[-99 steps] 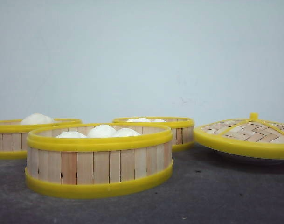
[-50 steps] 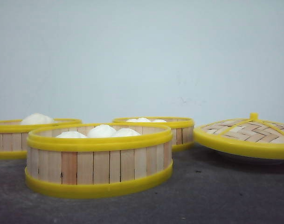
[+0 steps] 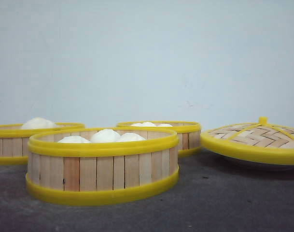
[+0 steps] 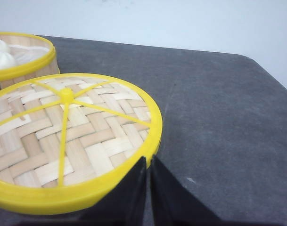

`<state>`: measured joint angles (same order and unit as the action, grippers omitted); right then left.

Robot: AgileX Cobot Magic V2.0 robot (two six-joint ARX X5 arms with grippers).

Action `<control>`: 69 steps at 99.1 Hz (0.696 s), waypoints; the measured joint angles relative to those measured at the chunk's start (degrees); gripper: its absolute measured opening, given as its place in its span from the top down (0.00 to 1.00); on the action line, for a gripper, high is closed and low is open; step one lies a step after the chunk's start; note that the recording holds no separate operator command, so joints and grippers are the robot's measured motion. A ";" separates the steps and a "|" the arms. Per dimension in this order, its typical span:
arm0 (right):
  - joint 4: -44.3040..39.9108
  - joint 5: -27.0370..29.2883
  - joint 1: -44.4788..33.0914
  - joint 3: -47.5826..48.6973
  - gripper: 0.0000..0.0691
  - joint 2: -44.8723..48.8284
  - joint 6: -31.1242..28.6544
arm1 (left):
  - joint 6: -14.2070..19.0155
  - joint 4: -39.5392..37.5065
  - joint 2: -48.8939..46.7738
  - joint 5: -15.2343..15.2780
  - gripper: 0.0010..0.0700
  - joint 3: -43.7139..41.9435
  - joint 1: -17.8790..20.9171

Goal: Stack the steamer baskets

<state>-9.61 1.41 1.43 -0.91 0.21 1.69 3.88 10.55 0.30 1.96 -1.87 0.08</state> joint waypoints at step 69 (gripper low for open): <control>1.07 -3.48 0.00 0.00 0.99 0.00 -11.54 | 8.50 0.00 0.00 -1.66 0.99 -0.04 0.00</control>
<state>-8.54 -2.07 1.43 -0.91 0.21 -9.85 12.38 10.55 0.30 0.30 -1.91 0.08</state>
